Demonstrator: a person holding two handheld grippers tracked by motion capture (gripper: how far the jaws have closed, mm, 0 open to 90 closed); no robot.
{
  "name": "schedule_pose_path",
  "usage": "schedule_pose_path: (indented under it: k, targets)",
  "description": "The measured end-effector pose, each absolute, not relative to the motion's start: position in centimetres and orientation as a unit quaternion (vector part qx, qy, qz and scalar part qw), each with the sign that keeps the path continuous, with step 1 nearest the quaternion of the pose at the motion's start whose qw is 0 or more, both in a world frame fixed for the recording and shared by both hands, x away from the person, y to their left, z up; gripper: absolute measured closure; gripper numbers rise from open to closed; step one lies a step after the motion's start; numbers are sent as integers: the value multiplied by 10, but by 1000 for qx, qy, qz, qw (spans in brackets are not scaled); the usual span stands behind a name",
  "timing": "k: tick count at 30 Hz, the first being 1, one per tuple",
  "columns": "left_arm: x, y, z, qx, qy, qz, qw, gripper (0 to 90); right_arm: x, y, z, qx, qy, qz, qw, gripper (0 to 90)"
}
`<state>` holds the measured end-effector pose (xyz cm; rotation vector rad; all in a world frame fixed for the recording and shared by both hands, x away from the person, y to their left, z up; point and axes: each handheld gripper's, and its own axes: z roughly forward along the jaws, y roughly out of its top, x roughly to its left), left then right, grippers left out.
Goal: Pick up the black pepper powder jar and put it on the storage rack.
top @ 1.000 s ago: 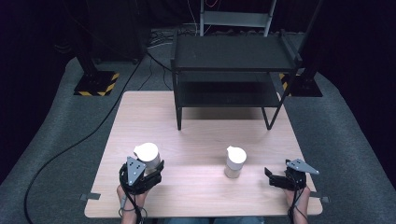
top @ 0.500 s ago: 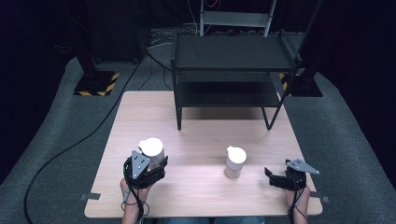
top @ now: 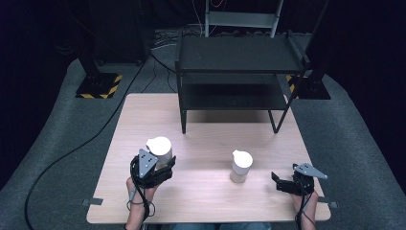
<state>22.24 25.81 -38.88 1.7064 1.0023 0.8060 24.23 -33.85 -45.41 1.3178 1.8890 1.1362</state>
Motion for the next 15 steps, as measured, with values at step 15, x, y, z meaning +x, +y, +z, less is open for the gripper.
schedule_pose_path:
  k: [15]
  targets:
    - [242, 253, -374, 712, 391, 320, 487, 305, 243, -339, -454, 494, 705, 424, 281, 12]
